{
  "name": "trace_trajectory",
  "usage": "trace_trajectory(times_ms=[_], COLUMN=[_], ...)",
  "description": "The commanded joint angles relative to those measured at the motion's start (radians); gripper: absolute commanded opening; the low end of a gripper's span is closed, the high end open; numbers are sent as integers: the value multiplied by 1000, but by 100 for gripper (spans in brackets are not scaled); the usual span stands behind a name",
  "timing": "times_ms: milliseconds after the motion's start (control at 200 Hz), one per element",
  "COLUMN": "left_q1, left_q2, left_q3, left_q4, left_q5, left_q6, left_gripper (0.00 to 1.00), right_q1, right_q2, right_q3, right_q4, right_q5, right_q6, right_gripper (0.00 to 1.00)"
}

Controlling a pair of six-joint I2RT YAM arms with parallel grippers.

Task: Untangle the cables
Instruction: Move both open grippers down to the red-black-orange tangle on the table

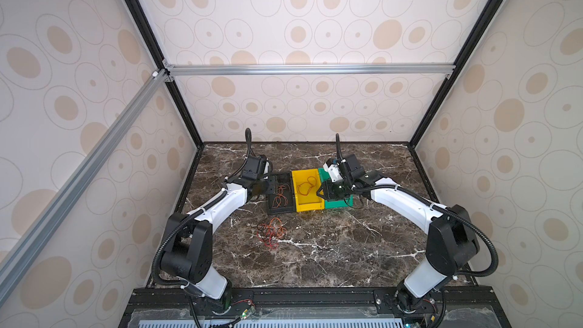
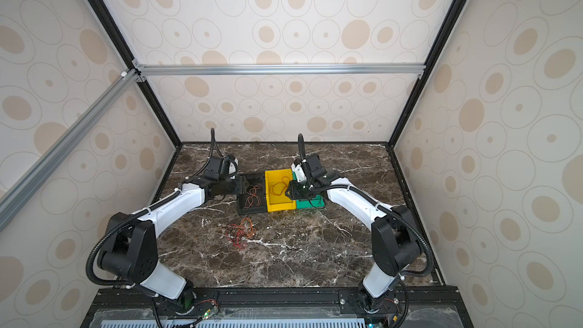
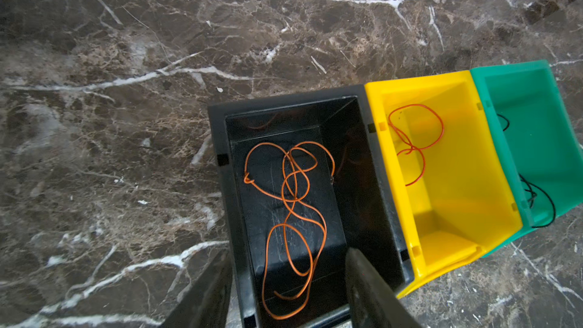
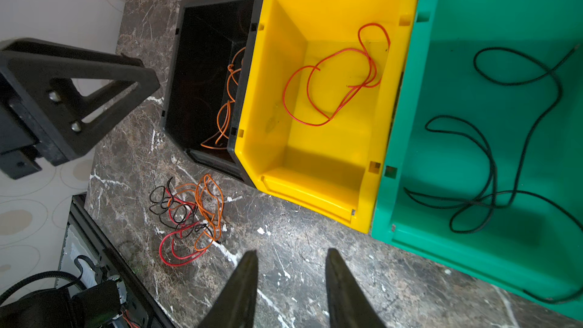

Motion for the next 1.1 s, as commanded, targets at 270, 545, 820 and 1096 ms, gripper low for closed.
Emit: trace_trajectory(times_ms=[270,545,820,1096], left_q1=[-7,-71,-84,-84], left_q2=[-304,-486,-535,-468], left_q3=[-234,-491,-639,-665], left_q4=[-108,-32,79,148], left_q5=[-26,-1,55,46], left_q6=[-90,-244,-277,-280], left_gripper=[59,60,64,62], right_q1=[98,235,352,367], right_q2=[-37,44,194,328], right_q3=[-73,-96,-57,9], right_q4=[59,175,270,261], right_q5=[-53,-64,-66,-39], right_q6=[55,115,145,138], right_gripper=[38,39,48,47])
